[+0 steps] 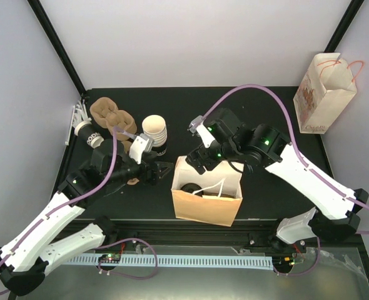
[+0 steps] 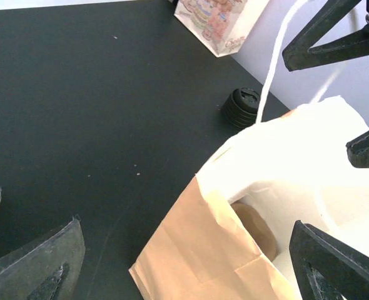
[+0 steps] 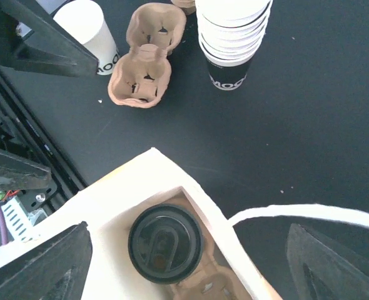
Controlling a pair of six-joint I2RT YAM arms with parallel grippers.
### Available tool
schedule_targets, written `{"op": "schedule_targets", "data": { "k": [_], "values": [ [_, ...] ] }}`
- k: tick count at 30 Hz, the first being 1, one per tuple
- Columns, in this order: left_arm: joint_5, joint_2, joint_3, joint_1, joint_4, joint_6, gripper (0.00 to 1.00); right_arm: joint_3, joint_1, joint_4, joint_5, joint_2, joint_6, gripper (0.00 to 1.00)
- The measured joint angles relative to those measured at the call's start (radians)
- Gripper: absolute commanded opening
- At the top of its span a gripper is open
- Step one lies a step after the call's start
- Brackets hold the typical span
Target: Pack the takeout coffee
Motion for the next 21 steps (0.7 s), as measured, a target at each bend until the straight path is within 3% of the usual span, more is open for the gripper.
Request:
{"op": "schedule_targets", "data": {
  "k": [6, 15, 21],
  "values": [
    [0.079, 0.030, 0.000, 0.000, 0.002, -0.002, 0.90, -0.001, 0.000, -0.015, -0.017, -0.045, -0.024, 0.84],
    [0.157, 0.054, 0.000, -0.002, 0.001, -0.032, 0.87, -0.004, 0.000, -0.046, 0.018, -0.163, -0.065, 0.73],
    [0.167, 0.054, 0.000, -0.007, -0.001, -0.046, 0.90, -0.117, 0.000, -0.052, 0.065, -0.249, -0.060, 0.65]
  ]
}}
